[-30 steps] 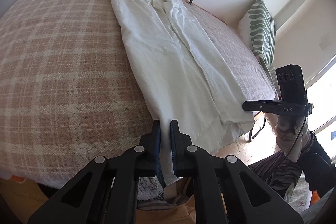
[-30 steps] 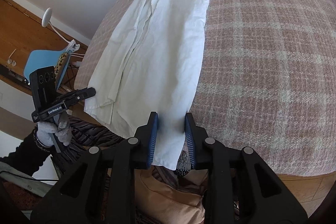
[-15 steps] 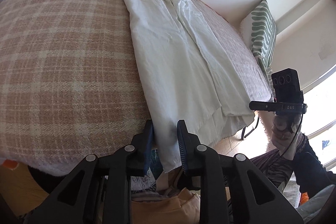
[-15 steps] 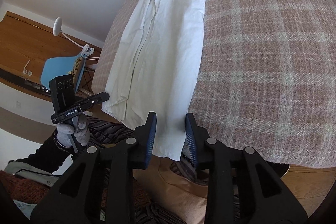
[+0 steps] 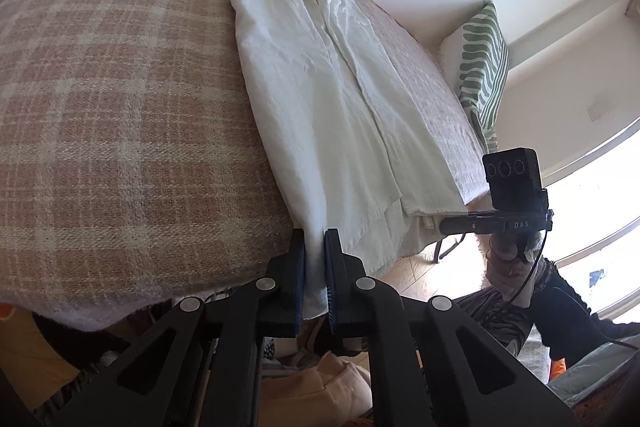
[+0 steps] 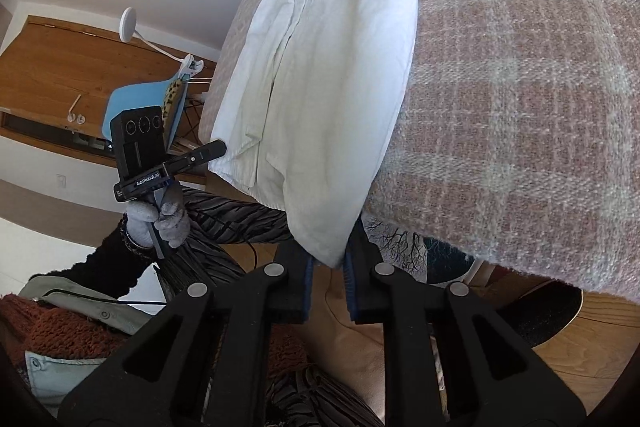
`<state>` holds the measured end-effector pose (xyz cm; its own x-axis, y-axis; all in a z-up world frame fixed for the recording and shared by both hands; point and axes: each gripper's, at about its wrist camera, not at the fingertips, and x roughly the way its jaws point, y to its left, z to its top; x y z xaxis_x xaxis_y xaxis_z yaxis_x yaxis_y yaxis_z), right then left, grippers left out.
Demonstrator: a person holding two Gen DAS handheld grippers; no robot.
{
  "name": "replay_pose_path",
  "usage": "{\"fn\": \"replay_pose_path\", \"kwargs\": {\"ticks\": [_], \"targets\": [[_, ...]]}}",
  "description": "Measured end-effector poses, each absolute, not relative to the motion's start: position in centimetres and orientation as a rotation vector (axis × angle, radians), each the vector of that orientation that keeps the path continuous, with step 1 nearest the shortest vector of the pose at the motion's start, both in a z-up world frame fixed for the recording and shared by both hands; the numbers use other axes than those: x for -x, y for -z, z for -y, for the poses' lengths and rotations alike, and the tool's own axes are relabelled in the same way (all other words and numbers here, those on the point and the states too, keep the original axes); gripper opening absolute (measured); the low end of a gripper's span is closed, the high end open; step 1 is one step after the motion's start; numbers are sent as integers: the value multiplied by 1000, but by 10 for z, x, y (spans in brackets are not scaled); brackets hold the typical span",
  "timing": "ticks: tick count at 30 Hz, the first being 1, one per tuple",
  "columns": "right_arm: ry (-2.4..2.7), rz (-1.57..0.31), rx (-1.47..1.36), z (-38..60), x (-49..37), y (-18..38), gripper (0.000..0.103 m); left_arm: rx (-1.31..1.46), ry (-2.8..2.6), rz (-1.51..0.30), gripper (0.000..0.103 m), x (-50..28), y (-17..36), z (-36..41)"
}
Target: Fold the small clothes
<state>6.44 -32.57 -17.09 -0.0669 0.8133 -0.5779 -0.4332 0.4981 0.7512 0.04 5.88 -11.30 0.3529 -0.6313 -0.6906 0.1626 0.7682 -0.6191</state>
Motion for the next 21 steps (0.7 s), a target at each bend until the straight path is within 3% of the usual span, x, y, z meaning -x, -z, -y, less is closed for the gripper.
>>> {"fn": "replay_pose_path", "kwargs": {"ticks": [21], "targets": [[-1135,-1014,-558,337,-93,118,10,603,571,-1084,6,-54,62,-87]]}}
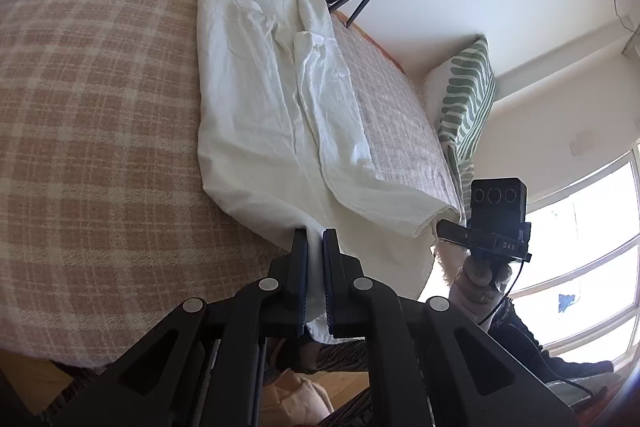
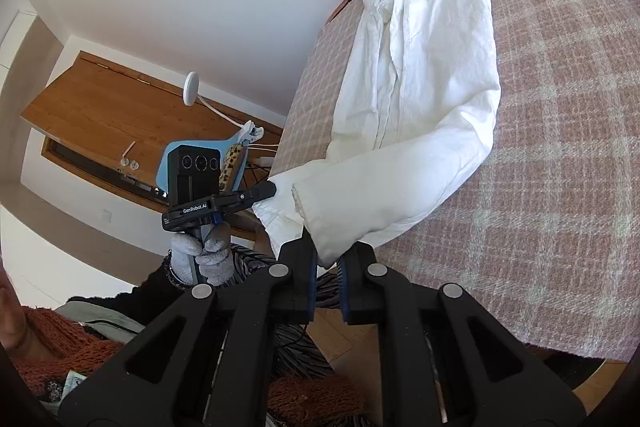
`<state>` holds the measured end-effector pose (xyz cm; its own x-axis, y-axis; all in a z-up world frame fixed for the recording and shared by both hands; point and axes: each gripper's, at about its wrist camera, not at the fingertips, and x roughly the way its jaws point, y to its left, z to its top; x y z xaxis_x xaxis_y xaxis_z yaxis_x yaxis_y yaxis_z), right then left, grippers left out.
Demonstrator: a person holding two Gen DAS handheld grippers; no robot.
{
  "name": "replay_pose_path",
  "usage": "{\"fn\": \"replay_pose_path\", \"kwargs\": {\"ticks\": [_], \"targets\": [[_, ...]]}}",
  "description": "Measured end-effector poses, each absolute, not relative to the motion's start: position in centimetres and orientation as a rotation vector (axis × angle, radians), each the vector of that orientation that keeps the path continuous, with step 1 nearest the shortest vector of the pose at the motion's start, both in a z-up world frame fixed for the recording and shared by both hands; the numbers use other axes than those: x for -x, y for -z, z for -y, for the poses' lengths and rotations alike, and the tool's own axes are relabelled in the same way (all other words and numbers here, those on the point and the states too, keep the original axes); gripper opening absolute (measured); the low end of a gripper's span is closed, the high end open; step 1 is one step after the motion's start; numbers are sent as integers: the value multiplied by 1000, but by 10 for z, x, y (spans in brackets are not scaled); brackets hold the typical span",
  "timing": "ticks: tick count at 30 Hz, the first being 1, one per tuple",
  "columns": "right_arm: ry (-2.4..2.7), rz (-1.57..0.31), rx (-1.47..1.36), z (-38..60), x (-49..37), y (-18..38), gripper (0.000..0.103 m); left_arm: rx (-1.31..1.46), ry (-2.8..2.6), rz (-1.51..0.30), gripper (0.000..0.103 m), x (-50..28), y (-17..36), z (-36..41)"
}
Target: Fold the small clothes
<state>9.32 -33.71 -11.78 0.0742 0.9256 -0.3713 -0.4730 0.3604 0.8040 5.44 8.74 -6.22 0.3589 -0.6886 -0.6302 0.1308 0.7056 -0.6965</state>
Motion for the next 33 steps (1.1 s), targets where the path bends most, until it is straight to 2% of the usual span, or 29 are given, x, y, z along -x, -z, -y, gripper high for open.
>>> {"fn": "replay_pose_path", "kwargs": {"ticks": [6,21,23,25,27,30,33], "targets": [[-1054,-992,-600,337,-131,112,9,609,544,-1055,6,-96,54,-81],[-913,-1076,-610,301,-223,130,10,651,405,-1066,7,-171,91,-87],[-925,-1078,-645,304,-231,129,20,656,384,-1060,10,-175,91,-91],[-913,-1036,-649,310,-233,121,47,689,350,-1060,22,-180,90,-99],[-918,-991,-665,318,-234,114,50,696,334,-1012,29,-181,83,-109],[-883,-958,-600,324,-230,103,50,634,317,-938,29,-176,69,-118],[-866,-973,-518,325,-221,105,50,593,354,-939,29,-171,70,-115]]}}
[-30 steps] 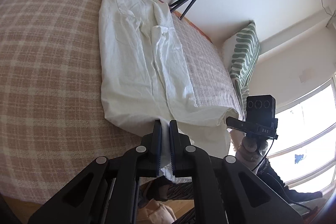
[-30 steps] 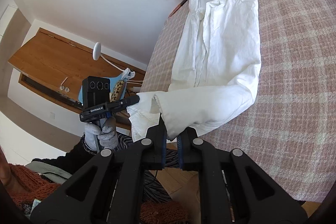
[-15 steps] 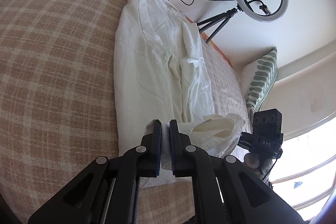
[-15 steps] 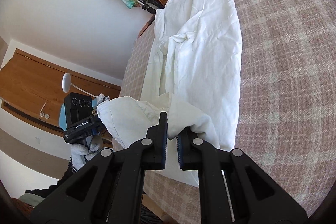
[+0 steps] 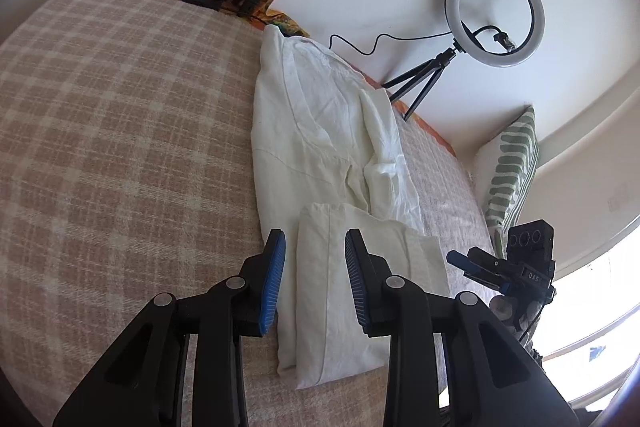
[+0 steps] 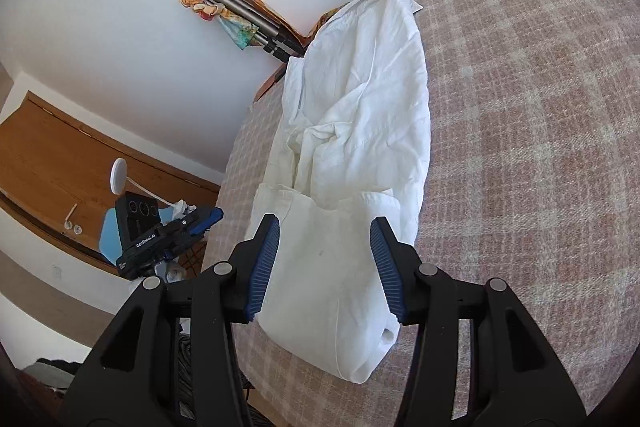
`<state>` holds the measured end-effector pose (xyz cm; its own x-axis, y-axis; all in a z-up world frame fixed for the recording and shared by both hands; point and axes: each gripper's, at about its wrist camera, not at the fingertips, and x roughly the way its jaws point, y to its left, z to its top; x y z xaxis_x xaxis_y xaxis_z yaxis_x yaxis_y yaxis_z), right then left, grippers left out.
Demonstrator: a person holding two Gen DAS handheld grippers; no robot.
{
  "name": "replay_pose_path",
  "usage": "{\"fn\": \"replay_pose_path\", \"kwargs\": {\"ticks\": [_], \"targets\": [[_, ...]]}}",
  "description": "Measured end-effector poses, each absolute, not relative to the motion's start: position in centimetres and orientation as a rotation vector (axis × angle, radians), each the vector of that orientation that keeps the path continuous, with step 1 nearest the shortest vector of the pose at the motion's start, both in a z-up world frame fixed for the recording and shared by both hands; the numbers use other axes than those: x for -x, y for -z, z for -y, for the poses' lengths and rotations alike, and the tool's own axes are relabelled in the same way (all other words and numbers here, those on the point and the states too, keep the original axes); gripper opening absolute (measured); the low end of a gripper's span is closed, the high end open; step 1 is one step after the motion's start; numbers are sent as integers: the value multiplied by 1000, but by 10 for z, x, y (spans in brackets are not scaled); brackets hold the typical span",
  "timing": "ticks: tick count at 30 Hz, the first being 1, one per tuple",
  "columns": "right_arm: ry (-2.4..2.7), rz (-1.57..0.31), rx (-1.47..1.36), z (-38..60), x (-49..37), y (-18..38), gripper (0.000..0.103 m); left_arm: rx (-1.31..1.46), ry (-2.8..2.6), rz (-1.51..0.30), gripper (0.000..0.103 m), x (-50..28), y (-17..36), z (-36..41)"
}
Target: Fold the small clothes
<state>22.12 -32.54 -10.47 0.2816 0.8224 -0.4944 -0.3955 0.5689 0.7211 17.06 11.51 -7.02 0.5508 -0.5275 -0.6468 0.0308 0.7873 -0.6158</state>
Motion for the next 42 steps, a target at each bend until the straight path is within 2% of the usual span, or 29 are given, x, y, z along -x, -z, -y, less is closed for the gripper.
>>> {"fn": "replay_pose_path", "kwargs": {"ticks": [10,13,18,21,24,26,31,33,39,42], "targets": [[-829,-1029,-378,305,-216,116,50,411,408,-1060,29,-180,99,-68],[-822,-1026,-357,303,-217,116,44,436,423,-1062,29,-181,101,-68],[-805,-1031,-300,296,-218,118,42,418,445,-1039,26,-178,98,-64],[-793,-1022,-243,287,-217,116,30,399,457,-1021,13,-176,97,-61],[-794,-997,-222,283,-214,111,14,403,458,-996,10,-172,93,-63],[-795,-962,-214,283,-210,103,11,434,458,-981,9,-167,89,-69],[-836,-838,-294,296,-213,83,10,462,428,-910,8,-159,80,-86],[-827,-868,-347,297,-227,93,10,469,415,-944,8,-168,93,-87],[-740,-920,-275,284,-246,116,10,375,395,-958,9,-176,106,-75],[-704,-913,-234,284,-244,116,10,369,364,-949,16,-176,105,-78]]}}
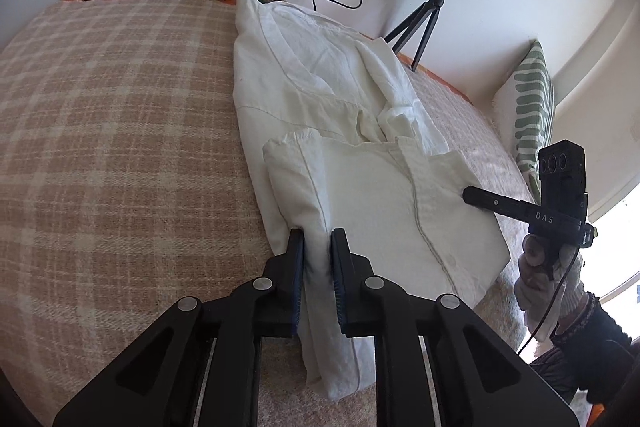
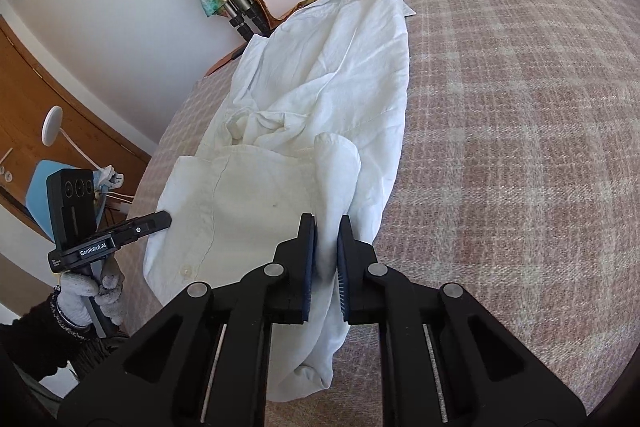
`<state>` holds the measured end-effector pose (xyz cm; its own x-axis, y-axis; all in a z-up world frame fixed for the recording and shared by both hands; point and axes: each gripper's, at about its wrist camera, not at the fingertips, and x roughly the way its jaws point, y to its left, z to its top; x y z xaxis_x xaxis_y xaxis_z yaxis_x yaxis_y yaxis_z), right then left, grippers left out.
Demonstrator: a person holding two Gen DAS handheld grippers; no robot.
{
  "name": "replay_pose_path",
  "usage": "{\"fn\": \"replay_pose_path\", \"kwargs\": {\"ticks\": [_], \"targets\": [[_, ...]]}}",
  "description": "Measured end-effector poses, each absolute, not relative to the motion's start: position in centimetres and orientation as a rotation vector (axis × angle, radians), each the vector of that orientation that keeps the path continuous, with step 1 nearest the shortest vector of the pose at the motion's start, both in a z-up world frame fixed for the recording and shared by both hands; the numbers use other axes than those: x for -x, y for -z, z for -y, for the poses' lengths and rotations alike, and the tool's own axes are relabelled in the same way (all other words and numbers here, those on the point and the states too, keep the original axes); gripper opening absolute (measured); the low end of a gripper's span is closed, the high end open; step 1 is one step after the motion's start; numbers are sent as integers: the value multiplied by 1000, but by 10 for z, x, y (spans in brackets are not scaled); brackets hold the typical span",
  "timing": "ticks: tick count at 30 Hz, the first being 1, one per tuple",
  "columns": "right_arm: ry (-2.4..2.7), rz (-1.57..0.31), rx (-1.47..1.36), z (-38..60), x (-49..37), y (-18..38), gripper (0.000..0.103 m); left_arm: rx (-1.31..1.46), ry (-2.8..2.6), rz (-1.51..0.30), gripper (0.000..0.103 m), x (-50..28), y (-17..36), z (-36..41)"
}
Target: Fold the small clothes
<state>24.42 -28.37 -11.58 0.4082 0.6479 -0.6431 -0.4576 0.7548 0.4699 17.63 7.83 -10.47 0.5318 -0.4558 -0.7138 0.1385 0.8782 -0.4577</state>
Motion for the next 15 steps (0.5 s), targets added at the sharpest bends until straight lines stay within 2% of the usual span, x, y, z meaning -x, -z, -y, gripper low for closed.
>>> {"fn": "replay_pose_path", "kwargs": {"ticks": [12,15], "targets": [[-681,-817,-239,307,-217,85,10,350,309,-823,18,-173,70,-98],[-717,-850,-186,294,-206,88,10,300,345,-815,18,-170,68,-84]]}}
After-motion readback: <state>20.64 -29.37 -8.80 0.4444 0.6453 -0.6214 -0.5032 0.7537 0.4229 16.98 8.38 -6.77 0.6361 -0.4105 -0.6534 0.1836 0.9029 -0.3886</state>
